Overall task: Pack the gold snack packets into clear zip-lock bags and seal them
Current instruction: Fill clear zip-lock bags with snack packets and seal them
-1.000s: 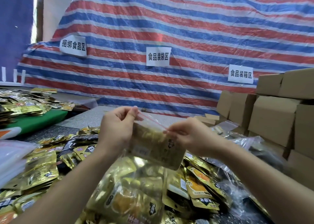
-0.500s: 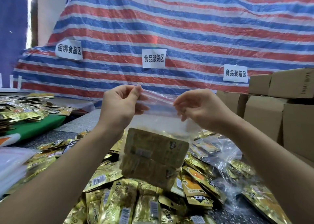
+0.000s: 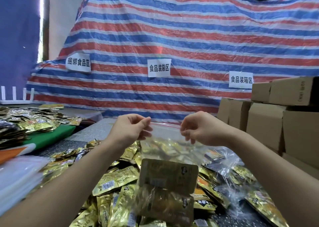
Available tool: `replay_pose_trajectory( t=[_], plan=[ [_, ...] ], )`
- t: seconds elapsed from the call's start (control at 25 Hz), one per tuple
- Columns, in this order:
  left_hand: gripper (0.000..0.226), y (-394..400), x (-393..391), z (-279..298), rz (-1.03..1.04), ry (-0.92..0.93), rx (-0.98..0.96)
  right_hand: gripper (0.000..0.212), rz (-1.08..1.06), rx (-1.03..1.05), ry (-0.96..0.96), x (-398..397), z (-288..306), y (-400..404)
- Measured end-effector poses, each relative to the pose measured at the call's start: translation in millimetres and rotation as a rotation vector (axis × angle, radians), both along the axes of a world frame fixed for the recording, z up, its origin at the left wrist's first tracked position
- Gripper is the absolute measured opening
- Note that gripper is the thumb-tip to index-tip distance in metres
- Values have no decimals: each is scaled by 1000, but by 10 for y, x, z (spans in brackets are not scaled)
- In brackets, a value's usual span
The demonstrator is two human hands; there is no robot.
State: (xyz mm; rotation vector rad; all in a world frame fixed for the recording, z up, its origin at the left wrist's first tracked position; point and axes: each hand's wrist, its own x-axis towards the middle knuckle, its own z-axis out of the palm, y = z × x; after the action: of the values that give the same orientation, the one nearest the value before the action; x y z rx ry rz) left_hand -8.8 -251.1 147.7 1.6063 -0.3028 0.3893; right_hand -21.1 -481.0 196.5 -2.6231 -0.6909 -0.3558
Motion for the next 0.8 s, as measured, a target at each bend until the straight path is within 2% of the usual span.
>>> replay_pose_trajectory(
  t=[0.12, 0.2, 0.28, 0.4, 0.52, 0.64, 0.72, 0.8],
  plan=[
    [16, -30, -37, 4, -10, -4, 74, 5, -18, -44, 21, 45, -48, -3],
    [13, -75, -48, -5, -23, -17, 140, 31, 4, -91, 7, 87, -25, 122],
    [13, -78, -30, -17, -31, -33, 177, 37, 47, -83, 14, 133, -23, 319],
    [15, -3, 17, -30, -13, -39, 163, 18, 110, -36, -41, 220, -84, 572],
    [17, 66, 66, 10, 11, -55, 180, 10, 124, 109, -65, 283, -100, 648],
    [26, 102, 94, 65, -55, -26, 118, 7, 127, 191, -11, 297, -51, 629],
    [28, 157, 106, 90, -80, -57, 244, 8, 122, 187, 7, 288, -28, 603],
    [21, 208, 110, 107, -84, -118, 405, 8, 105, 180, 21, 281, -2, 573]
  ],
)
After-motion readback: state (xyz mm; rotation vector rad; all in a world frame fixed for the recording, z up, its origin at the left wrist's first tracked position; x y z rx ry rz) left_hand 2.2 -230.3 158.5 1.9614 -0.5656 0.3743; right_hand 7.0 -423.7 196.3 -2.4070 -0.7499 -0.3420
